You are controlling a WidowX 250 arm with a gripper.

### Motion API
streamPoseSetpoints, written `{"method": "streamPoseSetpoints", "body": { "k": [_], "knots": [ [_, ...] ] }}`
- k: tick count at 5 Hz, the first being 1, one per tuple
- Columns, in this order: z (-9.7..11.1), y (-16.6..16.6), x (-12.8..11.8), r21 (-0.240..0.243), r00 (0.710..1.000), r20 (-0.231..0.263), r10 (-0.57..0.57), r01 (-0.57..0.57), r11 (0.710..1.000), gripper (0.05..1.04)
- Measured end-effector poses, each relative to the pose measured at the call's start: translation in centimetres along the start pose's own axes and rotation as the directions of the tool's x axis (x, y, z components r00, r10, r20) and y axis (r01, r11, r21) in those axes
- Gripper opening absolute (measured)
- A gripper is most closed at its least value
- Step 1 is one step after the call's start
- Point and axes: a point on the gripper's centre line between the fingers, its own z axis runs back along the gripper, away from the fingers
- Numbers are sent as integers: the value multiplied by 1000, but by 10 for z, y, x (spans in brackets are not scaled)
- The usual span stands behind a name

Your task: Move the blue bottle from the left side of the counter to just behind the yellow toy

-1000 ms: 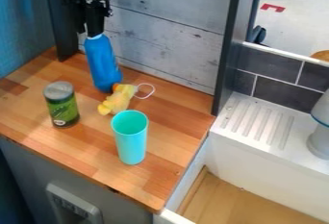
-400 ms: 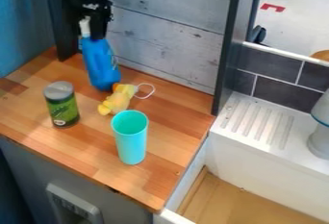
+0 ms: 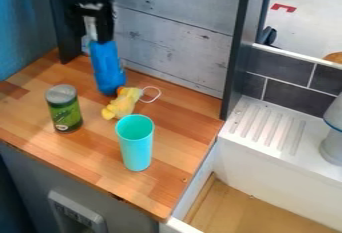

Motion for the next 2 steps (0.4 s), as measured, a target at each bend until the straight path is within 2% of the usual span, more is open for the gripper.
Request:
{"method": "streamPoseSetpoints", "body": {
  "k": [1, 2],
  "knots": [
    [31, 4, -15, 1, 997, 71, 20, -21, 1000, 1009],
    [53, 1, -37, -1, 993, 117, 2, -2, 1000, 1009]
  ]
}}
